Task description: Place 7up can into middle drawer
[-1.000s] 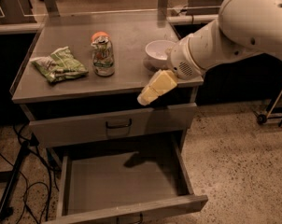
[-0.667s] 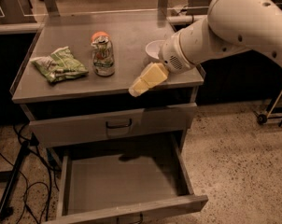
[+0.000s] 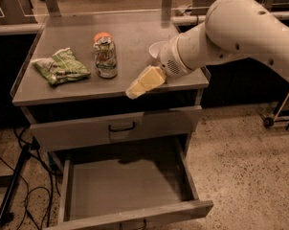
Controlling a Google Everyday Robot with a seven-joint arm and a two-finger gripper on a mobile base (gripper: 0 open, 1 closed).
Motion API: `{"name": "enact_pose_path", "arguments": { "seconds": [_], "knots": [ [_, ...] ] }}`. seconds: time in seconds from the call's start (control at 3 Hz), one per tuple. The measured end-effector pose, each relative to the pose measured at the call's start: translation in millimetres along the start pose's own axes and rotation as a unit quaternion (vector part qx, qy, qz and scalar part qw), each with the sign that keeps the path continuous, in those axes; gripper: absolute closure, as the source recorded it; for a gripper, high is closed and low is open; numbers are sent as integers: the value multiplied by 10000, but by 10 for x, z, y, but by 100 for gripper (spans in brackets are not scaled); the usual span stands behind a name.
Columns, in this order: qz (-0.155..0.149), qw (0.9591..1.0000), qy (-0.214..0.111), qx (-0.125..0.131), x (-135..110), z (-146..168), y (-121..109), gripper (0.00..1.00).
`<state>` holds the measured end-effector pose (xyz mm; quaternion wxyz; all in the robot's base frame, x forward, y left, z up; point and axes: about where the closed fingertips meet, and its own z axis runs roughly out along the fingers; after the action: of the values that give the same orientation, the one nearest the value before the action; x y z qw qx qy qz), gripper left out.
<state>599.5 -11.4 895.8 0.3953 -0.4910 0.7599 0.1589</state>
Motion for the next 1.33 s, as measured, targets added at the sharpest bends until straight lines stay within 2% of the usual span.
{"name": "enact_pose_path", "arguments": {
  "seconds": [0.33, 0.67, 1.0, 1.33],
  "knots": [
    [202, 9991, -358, 107, -173, 485, -162, 0],
    [210, 9990, -387, 107, -181, 500, -163, 0],
    [303, 9967, -750, 101, -290, 620, -171, 0],
    [449, 9917, -1206, 61, -559, 856, -226, 0]
  ]
}}
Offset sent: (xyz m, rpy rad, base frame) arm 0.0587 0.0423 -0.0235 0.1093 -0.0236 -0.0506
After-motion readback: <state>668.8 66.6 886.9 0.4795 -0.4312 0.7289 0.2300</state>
